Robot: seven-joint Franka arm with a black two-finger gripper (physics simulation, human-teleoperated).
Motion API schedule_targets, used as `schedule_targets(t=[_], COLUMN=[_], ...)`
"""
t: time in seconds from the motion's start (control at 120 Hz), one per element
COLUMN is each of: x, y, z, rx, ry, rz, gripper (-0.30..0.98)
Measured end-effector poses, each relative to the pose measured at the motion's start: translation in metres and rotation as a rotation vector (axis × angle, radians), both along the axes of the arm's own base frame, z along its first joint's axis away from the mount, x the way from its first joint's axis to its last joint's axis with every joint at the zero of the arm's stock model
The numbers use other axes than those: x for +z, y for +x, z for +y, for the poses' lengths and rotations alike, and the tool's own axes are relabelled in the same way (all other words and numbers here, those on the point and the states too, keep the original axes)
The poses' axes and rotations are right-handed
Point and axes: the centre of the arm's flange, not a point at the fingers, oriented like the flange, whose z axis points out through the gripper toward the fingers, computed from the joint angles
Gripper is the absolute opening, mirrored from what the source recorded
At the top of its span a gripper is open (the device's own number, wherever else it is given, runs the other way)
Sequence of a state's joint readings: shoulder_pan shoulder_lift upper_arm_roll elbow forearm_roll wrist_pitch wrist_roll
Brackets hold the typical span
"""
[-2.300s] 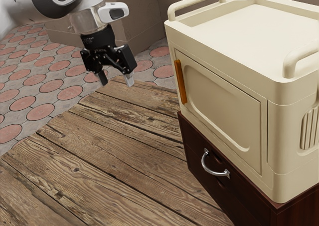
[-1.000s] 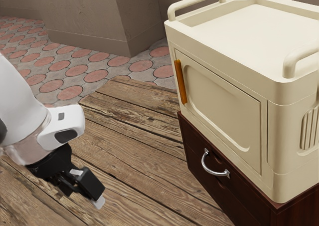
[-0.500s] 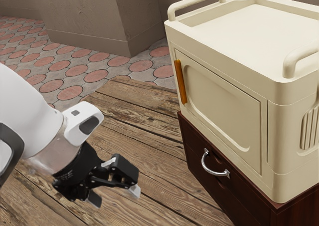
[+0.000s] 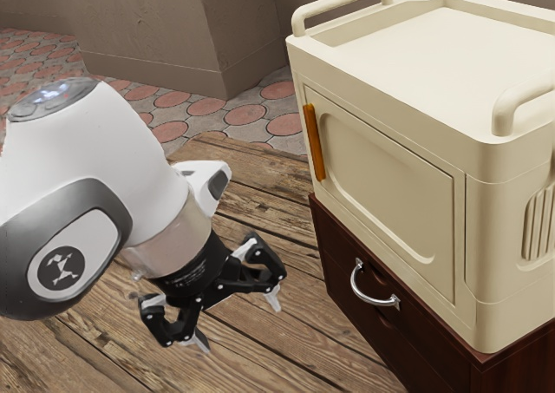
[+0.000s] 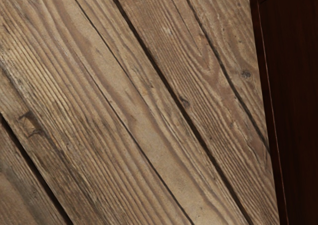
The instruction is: Pull the drawer handle with one arm to open the drawer
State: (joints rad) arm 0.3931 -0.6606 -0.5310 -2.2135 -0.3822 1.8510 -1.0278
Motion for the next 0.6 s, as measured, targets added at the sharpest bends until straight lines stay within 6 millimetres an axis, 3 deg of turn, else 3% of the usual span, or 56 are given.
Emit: schedule_targets(t=[0.1, 0.25, 0.6], x=[-0.011, -0.011, -0.027], y=[0.013, 0.025, 0.035], z=[0.001, -0.006, -0.023], rx=[0.071, 0.142, 0.198], ry=[0.056, 0.011, -0.102], rz=[-0.019, -0.086, -0.138], gripper=[0.69, 0.69, 0.69])
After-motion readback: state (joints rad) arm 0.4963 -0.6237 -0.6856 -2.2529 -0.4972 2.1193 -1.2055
